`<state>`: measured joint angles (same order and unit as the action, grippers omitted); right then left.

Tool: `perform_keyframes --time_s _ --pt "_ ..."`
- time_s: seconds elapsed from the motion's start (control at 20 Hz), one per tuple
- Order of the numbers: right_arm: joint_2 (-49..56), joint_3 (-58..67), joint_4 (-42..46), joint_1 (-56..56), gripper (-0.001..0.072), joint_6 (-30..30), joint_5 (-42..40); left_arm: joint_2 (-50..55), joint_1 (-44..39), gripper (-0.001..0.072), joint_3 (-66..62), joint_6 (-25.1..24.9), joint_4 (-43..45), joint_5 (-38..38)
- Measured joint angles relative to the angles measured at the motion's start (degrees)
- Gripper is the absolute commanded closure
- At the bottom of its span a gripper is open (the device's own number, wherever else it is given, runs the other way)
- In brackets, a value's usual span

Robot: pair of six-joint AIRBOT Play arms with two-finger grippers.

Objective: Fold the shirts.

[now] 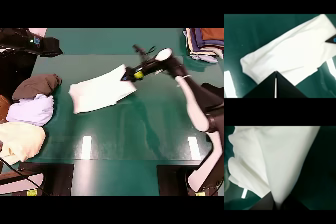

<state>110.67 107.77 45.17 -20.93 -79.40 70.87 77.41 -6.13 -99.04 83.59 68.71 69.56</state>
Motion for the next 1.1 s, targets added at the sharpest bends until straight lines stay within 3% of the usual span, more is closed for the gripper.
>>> perform_keyframes --time_s 0.3,0.6,1.1 --pt "-17.05 -11.58 9.22 22.29 0.0697 -2.93 -3.32 0.00 -1.86 0.0685 0.00 0.74 -0.52 -0.15" --pt "-26.97 -21.66 11.04 45.70 0.0697 -4.28 -9.64 0.00 -2.14 0.0684 0.00 3.37 -0.79 -2.49" --pt "-30.71 -19.82 5.31 56.68 0.0697 -4.50 -14.51 0.00 -2.16 0.0684 0.00 4.61 -1.01 -3.96"
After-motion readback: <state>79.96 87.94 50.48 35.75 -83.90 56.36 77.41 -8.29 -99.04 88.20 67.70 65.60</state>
